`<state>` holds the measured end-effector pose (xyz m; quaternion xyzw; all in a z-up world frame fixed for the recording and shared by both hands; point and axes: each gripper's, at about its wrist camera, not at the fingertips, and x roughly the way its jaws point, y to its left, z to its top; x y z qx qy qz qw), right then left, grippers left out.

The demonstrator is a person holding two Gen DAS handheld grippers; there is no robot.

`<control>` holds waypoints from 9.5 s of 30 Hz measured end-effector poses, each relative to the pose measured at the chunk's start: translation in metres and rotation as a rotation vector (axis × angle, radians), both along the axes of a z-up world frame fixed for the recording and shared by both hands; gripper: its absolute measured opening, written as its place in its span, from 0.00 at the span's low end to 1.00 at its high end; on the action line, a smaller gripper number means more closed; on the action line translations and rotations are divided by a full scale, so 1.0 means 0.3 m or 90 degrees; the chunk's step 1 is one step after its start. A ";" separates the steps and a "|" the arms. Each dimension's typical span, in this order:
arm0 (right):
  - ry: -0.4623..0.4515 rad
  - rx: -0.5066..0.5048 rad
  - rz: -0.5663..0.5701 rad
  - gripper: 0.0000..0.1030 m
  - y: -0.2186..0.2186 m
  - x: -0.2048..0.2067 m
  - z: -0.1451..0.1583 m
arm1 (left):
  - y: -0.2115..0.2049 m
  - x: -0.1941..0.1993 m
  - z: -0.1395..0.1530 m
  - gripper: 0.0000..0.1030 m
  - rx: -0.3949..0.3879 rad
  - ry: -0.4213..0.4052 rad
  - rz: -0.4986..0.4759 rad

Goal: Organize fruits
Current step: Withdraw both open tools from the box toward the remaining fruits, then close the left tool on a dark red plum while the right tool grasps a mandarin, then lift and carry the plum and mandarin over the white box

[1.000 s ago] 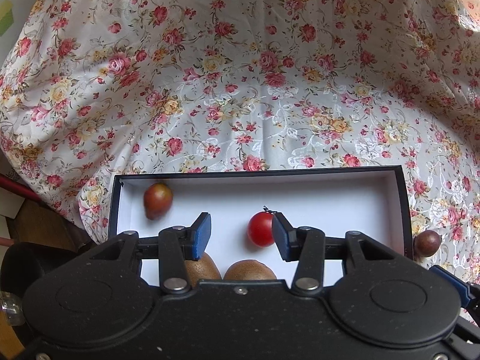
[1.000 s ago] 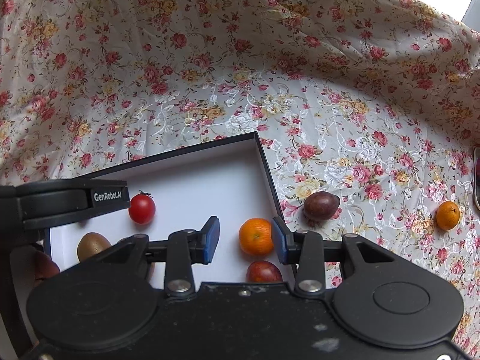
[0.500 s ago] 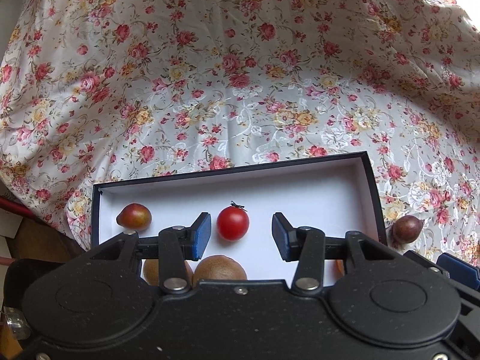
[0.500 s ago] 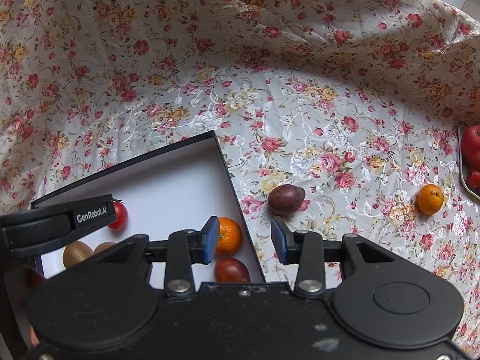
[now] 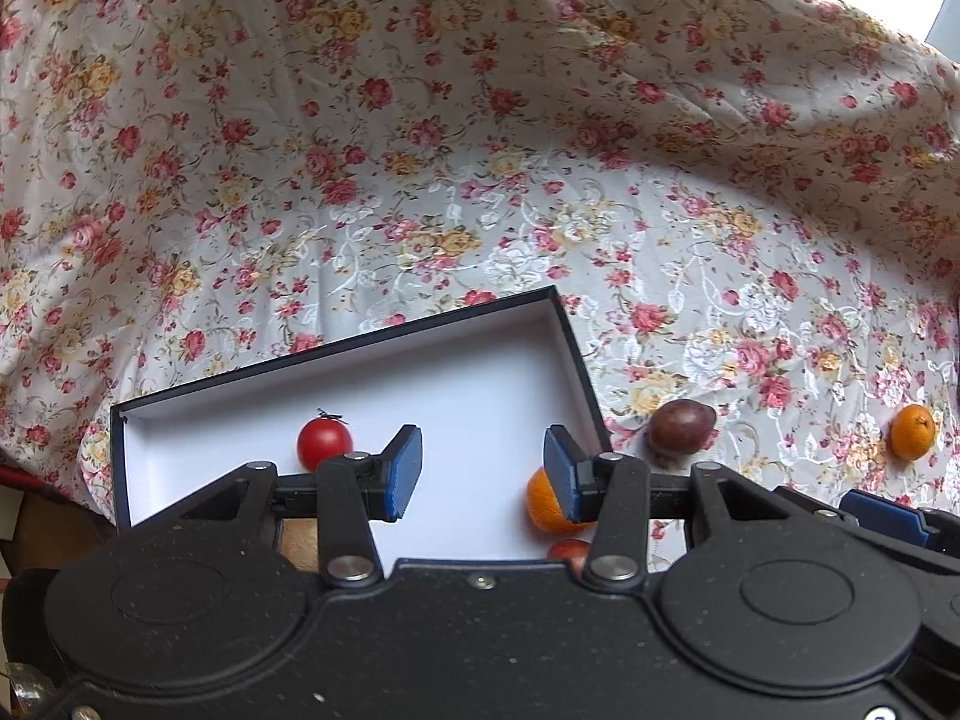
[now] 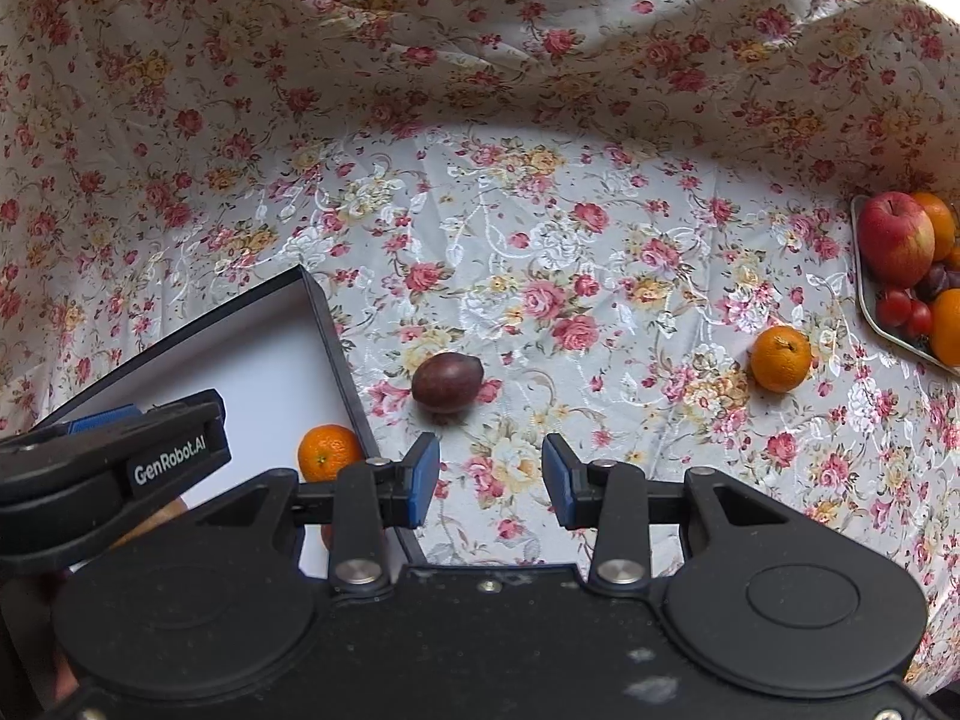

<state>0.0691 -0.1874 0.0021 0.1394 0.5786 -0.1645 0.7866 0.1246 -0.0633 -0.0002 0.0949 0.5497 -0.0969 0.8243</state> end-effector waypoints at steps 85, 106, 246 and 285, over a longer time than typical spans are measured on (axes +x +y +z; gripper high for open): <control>-0.007 -0.049 -0.218 0.39 -0.598 -0.145 -0.098 | -0.455 0.047 -0.226 0.53 0.021 0.090 -0.116; -0.086 -0.027 -0.266 0.42 -0.611 -0.130 -0.264 | -0.453 0.059 -0.228 0.53 0.004 0.104 -0.119; -0.179 -0.145 -0.335 0.43 -0.654 -0.128 -0.299 | -0.438 0.110 -0.179 0.42 -0.071 0.097 -0.106; -0.285 -0.041 -0.196 0.43 -0.154 -0.348 -0.062 | -0.029 -0.004 -0.006 0.42 -0.046 0.004 0.023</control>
